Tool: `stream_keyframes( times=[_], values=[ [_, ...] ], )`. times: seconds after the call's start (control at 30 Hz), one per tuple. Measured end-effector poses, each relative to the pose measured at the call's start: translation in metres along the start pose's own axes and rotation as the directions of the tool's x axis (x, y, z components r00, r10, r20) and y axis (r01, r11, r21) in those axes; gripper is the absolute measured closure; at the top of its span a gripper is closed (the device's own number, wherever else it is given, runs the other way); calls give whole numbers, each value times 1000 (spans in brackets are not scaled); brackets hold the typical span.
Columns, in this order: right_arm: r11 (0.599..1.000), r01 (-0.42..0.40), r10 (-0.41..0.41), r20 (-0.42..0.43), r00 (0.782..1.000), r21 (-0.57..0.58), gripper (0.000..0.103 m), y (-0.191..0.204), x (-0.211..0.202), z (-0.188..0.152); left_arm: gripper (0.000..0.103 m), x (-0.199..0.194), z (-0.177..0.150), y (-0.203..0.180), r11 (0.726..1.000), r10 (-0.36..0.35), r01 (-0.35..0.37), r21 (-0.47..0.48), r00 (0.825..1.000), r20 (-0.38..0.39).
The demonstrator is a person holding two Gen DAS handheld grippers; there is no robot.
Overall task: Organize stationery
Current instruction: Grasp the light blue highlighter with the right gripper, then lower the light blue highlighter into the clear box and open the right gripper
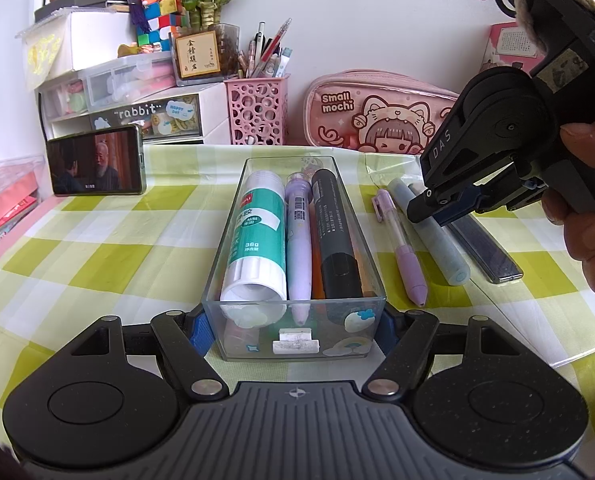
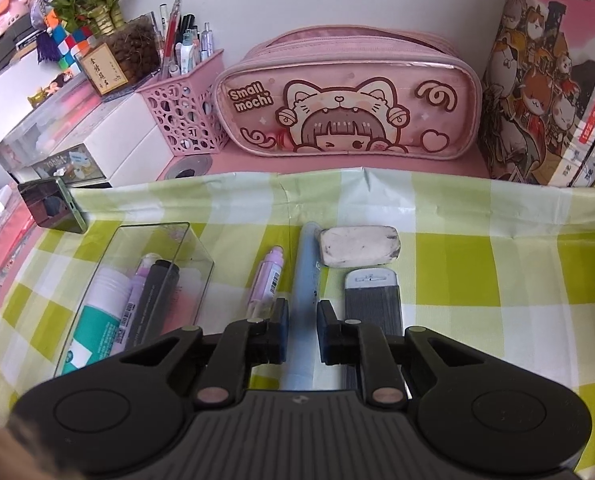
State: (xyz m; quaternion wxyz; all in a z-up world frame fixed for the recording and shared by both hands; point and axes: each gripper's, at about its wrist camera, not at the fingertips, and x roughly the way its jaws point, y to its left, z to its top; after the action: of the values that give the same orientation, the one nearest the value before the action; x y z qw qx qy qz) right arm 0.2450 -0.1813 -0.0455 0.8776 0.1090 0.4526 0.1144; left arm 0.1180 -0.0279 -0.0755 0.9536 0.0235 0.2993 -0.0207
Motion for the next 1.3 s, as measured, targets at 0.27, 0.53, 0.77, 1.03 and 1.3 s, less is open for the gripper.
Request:
stream_keyframes(
  times=[0.27,0.53,0.77,1.03,1.3],
  values=[
    [983,-131,132,6,991,132,76,-11,-9,-8,31,0,0,0,1000,0,0,0,1000,0],
    [974,-166,163,32,986,156,76,-13,-23,-15,31,0,0,0,1000,0,0,0,1000,0],
    [970,-180,173,52,983,165,76,-16,-34,-19,31,0,0,0,1000,0,0,1,1000,-1],
    [966,-216,205,86,975,140,76,-5,-49,-17,31,0,0,0,1000,0,0,1,1000,0],
    [954,-275,262,113,958,123,76,7,-61,-11,31,0,0,0,1000,0,0,1,1000,0]
  ],
)
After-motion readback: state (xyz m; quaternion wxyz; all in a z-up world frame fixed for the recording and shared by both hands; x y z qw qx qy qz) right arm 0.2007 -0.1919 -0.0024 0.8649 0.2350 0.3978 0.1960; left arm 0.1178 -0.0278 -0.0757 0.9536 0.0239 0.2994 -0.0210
